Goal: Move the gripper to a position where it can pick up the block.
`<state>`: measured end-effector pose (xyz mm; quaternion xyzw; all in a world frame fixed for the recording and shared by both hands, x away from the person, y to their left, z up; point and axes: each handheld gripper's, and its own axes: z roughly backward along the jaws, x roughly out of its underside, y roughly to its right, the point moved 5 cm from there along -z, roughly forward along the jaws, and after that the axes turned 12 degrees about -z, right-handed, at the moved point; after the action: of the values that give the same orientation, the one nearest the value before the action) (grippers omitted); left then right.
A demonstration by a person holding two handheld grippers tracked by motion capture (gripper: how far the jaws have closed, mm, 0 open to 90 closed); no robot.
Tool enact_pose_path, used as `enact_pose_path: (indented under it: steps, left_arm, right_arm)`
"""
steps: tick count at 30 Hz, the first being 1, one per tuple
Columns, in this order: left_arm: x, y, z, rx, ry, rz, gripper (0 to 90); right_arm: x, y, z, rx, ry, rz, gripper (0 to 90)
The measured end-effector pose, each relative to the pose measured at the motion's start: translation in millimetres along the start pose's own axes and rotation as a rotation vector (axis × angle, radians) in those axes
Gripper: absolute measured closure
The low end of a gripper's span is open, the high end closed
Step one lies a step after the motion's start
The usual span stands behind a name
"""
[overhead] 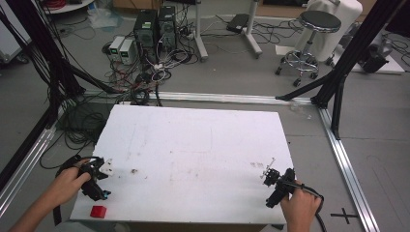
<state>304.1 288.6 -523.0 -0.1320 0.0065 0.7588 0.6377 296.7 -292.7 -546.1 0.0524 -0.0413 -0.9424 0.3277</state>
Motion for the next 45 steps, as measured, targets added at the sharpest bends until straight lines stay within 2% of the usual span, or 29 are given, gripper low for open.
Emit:
enact_pose_path:
  steps: [4,11,14,17,21,30,35,45]
  left_arm:
    - [-0.5,-1.7,6.1,-0.008,0.008,-0.041,23.0]
    - [3.8,3.8,13.8,0.015,0.001,-0.116,23.0]
    - [5.9,5.9,16.0,0.017,0.001,-0.131,23.0]
    - [9.7,8.2,19.0,0.030,-0.019,-0.156,23.0]
    - [12.8,11.8,21.1,0.040,-0.012,-0.181,22.9]
    - [14.3,23.1,19.4,0.076,-0.018,-0.278,22.9]
    - [15.8,29.0,17.4,0.099,-0.029,-0.308,23.0]
    - [17.5,40.2,12.5,0.113,-0.049,-0.358,23.0]
  right_arm:
    - [-0.7,0.2,1.0,0.004,0.006,-0.003,1.9]
    - [0.2,0.1,2.7,0.000,0.006,-0.009,1.9]
    - [-0.4,-0.3,3.3,0.000,0.012,-0.008,1.9]
    - [-1.1,-0.7,3.3,0.000,0.011,-0.004,1.9]
    - [-1.9,-1.3,3.0,-0.001,0.009,0.003,1.9]
    - [-2.5,-1.4,3.8,0.001,0.006,0.008,1.9]
    - [-1.8,-1.1,3.9,-0.003,0.008,0.003,1.9]
    - [-2.0,-1.5,3.6,-0.001,0.007,0.005,1.9]
